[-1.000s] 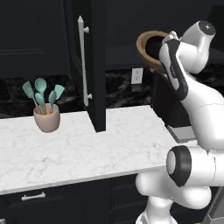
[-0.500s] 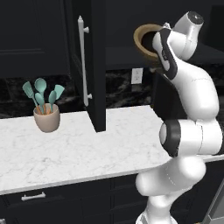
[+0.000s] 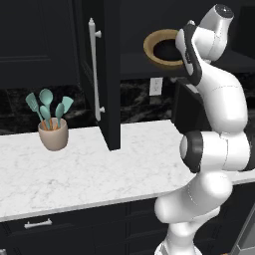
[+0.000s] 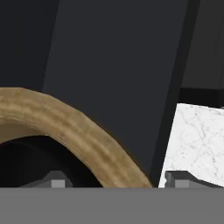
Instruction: Pick up the bowls on the counter and stack them on top of one another in the open cabinet. Place the smaller bowl on top of the larger bowl.
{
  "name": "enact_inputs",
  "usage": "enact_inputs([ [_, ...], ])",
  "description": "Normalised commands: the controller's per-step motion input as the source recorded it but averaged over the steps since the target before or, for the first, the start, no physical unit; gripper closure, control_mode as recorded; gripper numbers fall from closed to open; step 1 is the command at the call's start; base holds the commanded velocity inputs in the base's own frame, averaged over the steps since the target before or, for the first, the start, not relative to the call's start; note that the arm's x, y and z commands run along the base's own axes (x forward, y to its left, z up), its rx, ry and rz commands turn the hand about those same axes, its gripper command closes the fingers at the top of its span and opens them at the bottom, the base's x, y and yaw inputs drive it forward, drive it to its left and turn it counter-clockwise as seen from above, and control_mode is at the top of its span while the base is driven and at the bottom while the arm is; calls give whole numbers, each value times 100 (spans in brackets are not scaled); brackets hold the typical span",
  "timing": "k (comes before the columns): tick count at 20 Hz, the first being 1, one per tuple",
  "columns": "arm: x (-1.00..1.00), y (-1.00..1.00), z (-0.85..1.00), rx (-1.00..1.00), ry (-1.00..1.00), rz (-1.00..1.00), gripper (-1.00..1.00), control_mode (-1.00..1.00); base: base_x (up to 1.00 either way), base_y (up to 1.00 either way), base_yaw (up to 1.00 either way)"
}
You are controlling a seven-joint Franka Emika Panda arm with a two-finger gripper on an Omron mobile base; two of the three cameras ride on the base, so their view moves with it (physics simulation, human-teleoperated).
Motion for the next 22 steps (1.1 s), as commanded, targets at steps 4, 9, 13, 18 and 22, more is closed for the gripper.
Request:
enact_inputs([
  [4, -100, 0, -6, 0, -44, 0, -100, -100, 0, 0, 0],
  [9, -52, -1, 5, -1, -33, -1, -100, -100, 0, 0, 0],
  [13, -85, -8, 18, 0, -42, 0, -100, -100, 0, 0, 0],
  [18, -100, -1, -86, 2, -38, 0, -100, -100, 0, 0, 0],
  [22, -100, 0, -100, -6, -5, 0, -100, -100, 0, 0, 0],
])
